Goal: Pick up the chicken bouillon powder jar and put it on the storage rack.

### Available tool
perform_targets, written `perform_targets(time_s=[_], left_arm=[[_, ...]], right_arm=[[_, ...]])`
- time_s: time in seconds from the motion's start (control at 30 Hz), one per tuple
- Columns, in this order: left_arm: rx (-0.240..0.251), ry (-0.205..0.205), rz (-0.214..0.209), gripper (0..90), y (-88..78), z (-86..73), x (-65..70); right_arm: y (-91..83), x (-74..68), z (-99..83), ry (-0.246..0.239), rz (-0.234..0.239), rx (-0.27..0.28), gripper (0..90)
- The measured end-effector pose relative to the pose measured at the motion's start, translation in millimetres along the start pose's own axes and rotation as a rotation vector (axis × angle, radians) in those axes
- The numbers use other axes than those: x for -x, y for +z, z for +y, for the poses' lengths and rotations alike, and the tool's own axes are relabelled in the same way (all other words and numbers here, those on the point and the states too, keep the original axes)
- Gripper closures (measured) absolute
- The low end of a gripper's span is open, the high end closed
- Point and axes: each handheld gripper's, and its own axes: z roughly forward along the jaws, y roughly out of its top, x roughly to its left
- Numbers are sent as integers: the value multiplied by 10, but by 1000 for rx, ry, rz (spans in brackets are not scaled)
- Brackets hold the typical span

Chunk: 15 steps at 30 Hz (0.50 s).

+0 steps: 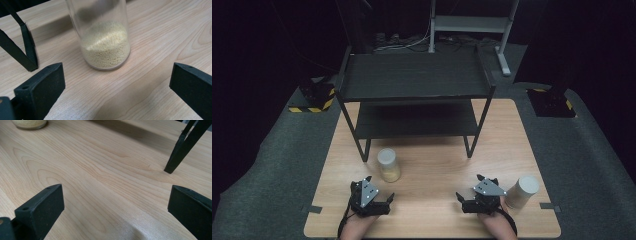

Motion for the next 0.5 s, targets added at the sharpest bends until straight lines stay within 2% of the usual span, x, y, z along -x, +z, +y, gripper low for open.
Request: perform_targets(time_s=[0.2,0.5], left_arm=[[-14,-20,-9,10,15,23,-35],[-24,30,3,9,6,35,32]], right_arm=[[13,8,25,-17,15,-12,0],[20,-43,40,-48,5,-21,0]])
